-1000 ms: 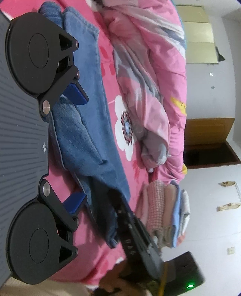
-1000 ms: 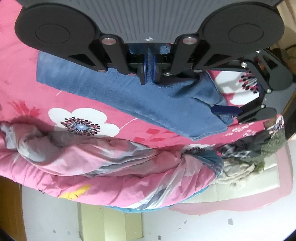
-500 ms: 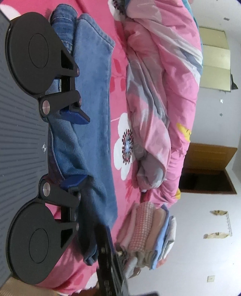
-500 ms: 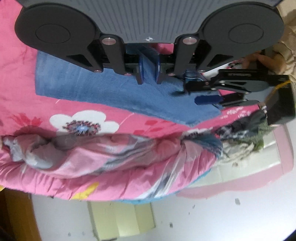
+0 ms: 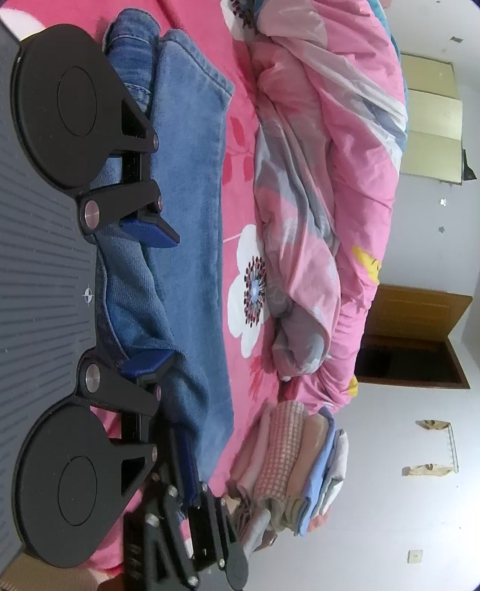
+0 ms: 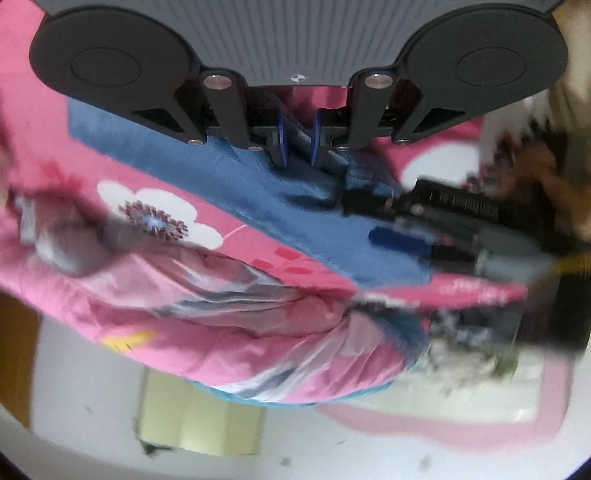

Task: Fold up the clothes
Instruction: 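Close the left gripper on the folded jeans edge, then close the right gripper on the jeans beside the left gripper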

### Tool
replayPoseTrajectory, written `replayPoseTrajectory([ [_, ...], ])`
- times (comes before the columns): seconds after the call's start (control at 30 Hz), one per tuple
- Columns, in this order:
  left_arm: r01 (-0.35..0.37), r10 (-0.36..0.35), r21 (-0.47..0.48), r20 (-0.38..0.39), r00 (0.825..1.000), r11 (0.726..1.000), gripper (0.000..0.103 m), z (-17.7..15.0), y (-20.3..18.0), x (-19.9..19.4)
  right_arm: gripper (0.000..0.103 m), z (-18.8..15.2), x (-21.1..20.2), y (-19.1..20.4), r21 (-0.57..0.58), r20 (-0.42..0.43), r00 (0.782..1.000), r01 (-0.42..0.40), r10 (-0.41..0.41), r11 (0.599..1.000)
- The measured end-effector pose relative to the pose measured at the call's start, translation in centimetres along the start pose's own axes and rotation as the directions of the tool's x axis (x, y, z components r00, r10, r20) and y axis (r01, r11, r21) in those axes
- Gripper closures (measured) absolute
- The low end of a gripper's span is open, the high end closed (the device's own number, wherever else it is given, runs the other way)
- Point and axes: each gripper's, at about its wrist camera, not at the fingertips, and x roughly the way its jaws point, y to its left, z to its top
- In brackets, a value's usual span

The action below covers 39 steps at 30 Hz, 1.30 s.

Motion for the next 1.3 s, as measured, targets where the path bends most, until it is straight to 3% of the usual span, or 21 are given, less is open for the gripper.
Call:
replayPoseTrajectory([
  [0.13,0.011,-0.011,-0.009,0.000,1.000,1.000,0.039,0.1,0.1,-0.1,0.090,-0.2,1.3,-1.2,0.181,-0.047,0.994,-0.087,0.097,0.980],
  [0.23,0.050,-0.050,-0.032,0.002,0.999,0.998,0.027,0.1,0.4,-0.6,0.090,-0.4,1.2,-3.4,0.341,0.023,0.998,-0.065,0.061,0.938],
  [0.3,0.065,-0.064,-0.035,0.021,0.998,0.997,0.024,0.1,0.6,-1.1,0.090,-0.6,0.9,-4.5,0.414,0.061,0.996,-0.086,0.067,0.906],
  [0.5,0.037,-0.034,-0.054,0.040,0.999,0.998,0.022,0.0,1.5,-1.9,0.090,-1.4,1.0,-4.8,0.461,0.078,0.993,-0.112,0.086,0.880],
  [0.67,0.023,-0.023,0.042,0.000,1.000,0.999,0.022,-0.4,0.2,-1.1,0.090,-2.1,0.9,-6.3,0.559,0.122,0.984,-0.174,0.128,0.811],
  [0.9,0.015,-0.011,0.141,-0.032,0.999,0.990,0.022,-1.0,-1.4,0.0,0.089,-2.1,0.8,-6.3,0.556,0.152,0.980,-0.191,0.127,0.809],
  [1.0,-0.004,0.012,0.170,-0.045,0.999,0.986,0.022,-1.1,-1.8,0.4,0.089,-2.4,1.0,-6.4,0.575,0.148,0.974,-0.227,0.173,0.786],
  [1.07,-0.005,0.013,0.164,-0.044,0.999,0.986,0.022,-1.1,-1.7,0.5,0.088,-2.9,1.2,-7.0,0.625,0.160,0.956,-0.290,0.244,0.725],
  [1.13,-0.006,0.013,0.158,-0.044,0.999,0.987,0.022,-1.1,-1.6,0.4,0.078,-3.7,1.6,-7.8,0.692,0.178,0.934,-0.342,0.309,0.636],
  [1.17,-0.006,0.013,0.156,-0.044,0.999,0.988,0.022,-1.1,-1.5,0.4,0.069,-4.1,1.8,-8.3,0.733,0.181,0.928,-0.347,0.324,0.584],
  [1.3,-0.008,0.014,0.164,-0.038,0.999,0.986,0.022,-1.1,-1.6,0.3,0.061,-5.2,2.9,-9.5,0.825,0.211,0.908,-0.364,0.362,0.432],
])
